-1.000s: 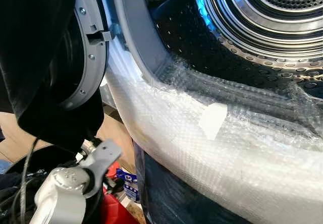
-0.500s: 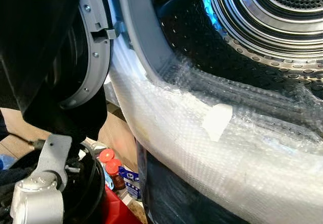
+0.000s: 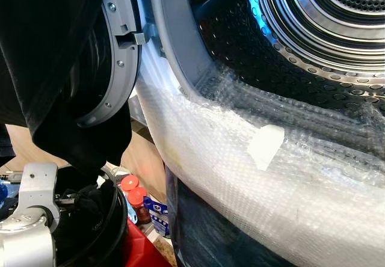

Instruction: Clothes washing

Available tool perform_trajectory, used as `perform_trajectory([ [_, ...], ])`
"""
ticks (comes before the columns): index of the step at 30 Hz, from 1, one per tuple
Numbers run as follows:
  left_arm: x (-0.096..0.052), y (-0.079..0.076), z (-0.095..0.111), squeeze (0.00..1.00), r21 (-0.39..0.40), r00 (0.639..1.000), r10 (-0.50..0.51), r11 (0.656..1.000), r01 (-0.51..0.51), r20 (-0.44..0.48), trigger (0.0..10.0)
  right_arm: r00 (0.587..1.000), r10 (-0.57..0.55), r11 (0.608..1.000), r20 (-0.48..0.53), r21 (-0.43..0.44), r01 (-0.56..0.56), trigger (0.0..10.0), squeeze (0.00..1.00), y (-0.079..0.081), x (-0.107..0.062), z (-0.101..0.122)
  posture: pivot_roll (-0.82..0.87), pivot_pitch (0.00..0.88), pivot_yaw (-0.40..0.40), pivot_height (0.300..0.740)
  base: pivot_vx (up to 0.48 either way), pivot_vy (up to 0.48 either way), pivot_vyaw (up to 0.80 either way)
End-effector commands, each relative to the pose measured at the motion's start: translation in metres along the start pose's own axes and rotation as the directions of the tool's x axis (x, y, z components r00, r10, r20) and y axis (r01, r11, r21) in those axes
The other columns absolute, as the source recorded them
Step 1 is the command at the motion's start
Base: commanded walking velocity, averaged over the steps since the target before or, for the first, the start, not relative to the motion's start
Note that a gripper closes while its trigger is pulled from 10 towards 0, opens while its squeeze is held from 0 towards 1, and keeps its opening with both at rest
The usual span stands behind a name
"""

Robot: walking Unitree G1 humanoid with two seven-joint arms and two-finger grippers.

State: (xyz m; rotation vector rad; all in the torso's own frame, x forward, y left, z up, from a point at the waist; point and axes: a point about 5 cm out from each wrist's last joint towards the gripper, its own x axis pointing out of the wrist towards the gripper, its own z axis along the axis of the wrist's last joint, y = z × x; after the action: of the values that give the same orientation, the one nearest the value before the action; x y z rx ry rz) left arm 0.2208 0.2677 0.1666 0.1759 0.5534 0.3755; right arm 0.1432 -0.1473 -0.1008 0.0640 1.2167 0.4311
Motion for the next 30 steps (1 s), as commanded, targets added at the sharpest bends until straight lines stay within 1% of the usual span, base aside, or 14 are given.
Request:
perform_trajectory([
  [1, 0.001, 0.007, -0.004, 0.00, 0.002, 1.000, 0.010, 1.000, -0.010, -0.007, 10.0, 0.998, 0.012, 1.000, -0.060, 0.001, -0.012, 10.0, 0.00, 0.004, 0.001, -0.015, 0.12, 0.055, 0.063, 0.740, 0.000, 0.000, 0.00],
  [2, 0.001, 0.008, -0.005, 0.00, 0.015, 1.000, -0.001, 1.000, 0.001, 0.004, 10.0, 0.998, 0.012, 1.000, -0.059, -0.006, -0.012, 10.0, 0.00, 0.004, 0.001, -0.014, 0.12, 0.053, 0.060, 0.740, 0.000, 0.000, 0.00],
  [4, 0.001, 0.012, -0.006, 0.00, 0.016, 1.000, 0.017, 1.000, -0.018, 0.012, 10.0, 0.998, 0.012, 1.000, -0.058, -0.009, -0.013, 10.0, 0.00, 0.004, 0.001, -0.014, 0.12, 0.055, 0.061, 0.740, 0.000, 0.000, 0.00],
  [6, 0.001, 0.018, -0.005, 0.00, 0.002, 0.999, 0.038, 0.999, -0.038, 0.034, 10.0, 0.998, 0.012, 1.000, -0.058, -0.011, -0.012, 10.0, 0.00, 0.004, 0.001, -0.013, 0.12, 0.053, 0.059, 0.740, 0.000, 0.000, 0.00],
  [9, -0.005, 0.025, 0.003, 0.00, -0.012, 0.995, 0.051, 0.999, -0.050, 0.081, 10.0, 0.998, 0.012, 1.000, -0.056, -0.014, -0.012, 10.0, 0.00, 0.004, 0.001, -0.013, 0.13, 0.055, 0.055, 0.740, 0.000, 0.000, 0.00],
  [10, -0.006, 0.028, 0.004, 0.00, -0.017, 0.995, 0.063, 0.998, -0.062, 0.083, 10.0, 0.998, 0.012, 1.000, -0.057, -0.015, -0.012, 10.0, 0.00, 0.004, 0.001, -0.012, 0.13, 0.055, 0.055, 0.740, 0.000, 0.000, 0.00],
  [12, -0.007, 0.035, 0.001, 0.00, -0.021, 0.993, 0.102, 0.995, -0.101, 0.060, 10.0, 0.998, 0.011, 1.000, -0.057, -0.017, -0.012, 10.0, 0.00, 0.004, 0.001, -0.012, 0.13, 0.056, 0.054, 0.740, 0.000, 0.000, 0.00],
  [14, -0.008, 0.047, -0.011, 0.00, -0.013, 0.987, 0.158, 0.987, -0.158, 0.008, 10.0, 0.998, 0.010, 1.000, -0.060, -0.020, -0.012, 10.0, 0.00, 0.004, 0.001, -0.012, 0.14, 0.056, 0.053, 0.740, 0.000, 0.000, 0.00],
  [15, -0.005, 0.051, -0.016, 0.00, -0.018, 0.985, 0.171, 0.985, -0.172, -0.013, 10.0, 0.998, 0.010, 1.000, -0.060, -0.023, -0.012, 10.0, 0.00, 0.003, 0.001, -0.011, 0.14, 0.054, 0.049, 0.740, 0.000, 0.000, 0.00],
  [21, 0.004, 0.055, -0.026, 0.00, -0.021, 0.982, 0.180, 0.983, -0.181, -0.052, 10.0, 0.999, 0.013, 1.000, -0.051, -0.026, -0.015, 10.0, 0.00, 0.005, 0.002, -0.008, 0.13, 0.047, 0.050, 0.740, 0.000, 0.000, 0.00],
  [24, 0.007, 0.059, -0.032, 0.00, -0.016, 0.979, 0.190, 0.981, -0.191, -0.073, 10.0, 0.999, 0.016, 1.000, -0.049, -0.025, -0.017, 10.0, 0.00, 0.007, 0.003, -0.006, 0.14, 0.048, 0.049, 0.740, 0.000, 0.000, 0.00],
  [26, 0.010, 0.065, -0.038, 0.00, -0.013, 0.974, 0.207, 0.978, -0.208, -0.090, 10.0, 0.999, 0.018, 1.000, -0.050, -0.025, -0.019, 10.0, 0.00, 0.008, 0.003, -0.007, 0.14, 0.048, 0.048, 0.740, 0.000, 0.000, 0.00],
  [30, 0.014, 0.065, -0.042, 0.00, -0.009, 0.976, 0.192, 0.981, -0.194, -0.107, 10.0, 0.998, 0.019, 0.999, -0.051, -0.025, -0.020, 10.0, 0.00, 0.008, 0.003, -0.008, 0.13, 0.046, 0.049, 0.740, 0.000, 0.000, 0.00],
])
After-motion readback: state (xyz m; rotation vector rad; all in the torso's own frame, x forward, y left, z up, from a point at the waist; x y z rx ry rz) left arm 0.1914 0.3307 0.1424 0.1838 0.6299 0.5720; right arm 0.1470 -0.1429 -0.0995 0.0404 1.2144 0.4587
